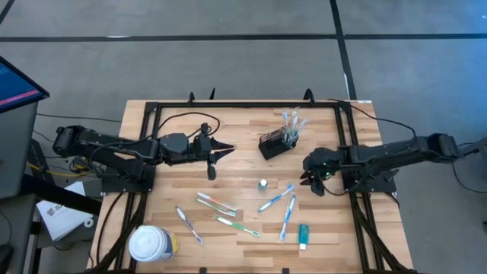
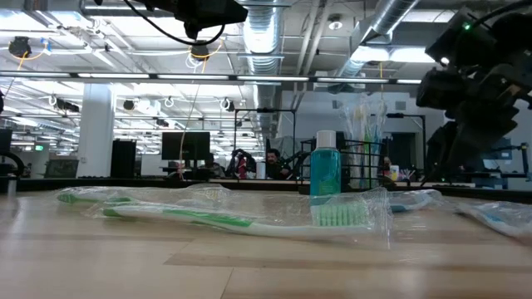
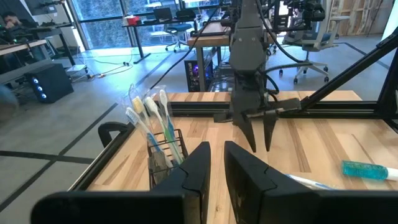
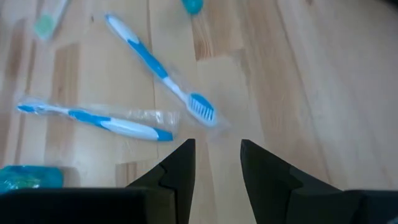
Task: Pick & Place toothbrushing station
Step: Put the blue toothbrush into the mesh organizer
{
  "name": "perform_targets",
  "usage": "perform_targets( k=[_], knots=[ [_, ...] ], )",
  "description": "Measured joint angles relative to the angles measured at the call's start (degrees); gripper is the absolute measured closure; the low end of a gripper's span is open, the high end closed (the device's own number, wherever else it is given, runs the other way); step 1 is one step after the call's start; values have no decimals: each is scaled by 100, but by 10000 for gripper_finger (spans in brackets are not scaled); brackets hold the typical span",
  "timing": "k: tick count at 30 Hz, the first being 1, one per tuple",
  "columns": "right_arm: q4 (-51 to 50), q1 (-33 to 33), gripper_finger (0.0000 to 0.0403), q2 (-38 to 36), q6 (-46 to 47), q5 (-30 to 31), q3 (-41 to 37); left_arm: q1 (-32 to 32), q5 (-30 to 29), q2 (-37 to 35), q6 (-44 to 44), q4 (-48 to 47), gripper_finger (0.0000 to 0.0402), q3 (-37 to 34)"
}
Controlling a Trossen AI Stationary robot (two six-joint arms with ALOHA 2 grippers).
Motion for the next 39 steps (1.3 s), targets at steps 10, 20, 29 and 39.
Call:
perform_targets(
  k=[10,20,29,39],
  knots=[
    [474,61,285,781,120,2,0,0,1,0,0,0,362,0],
    [807,59,285,1499,120,-9,0,0,0,0,0,0,362,0],
    [1054,55,285,1694,120,-114,13,0,1,0,0,0,362,0],
    [1189,57,285,1700,121,-153,-2,0,2,0,-1,0,362,0]
  ],
)
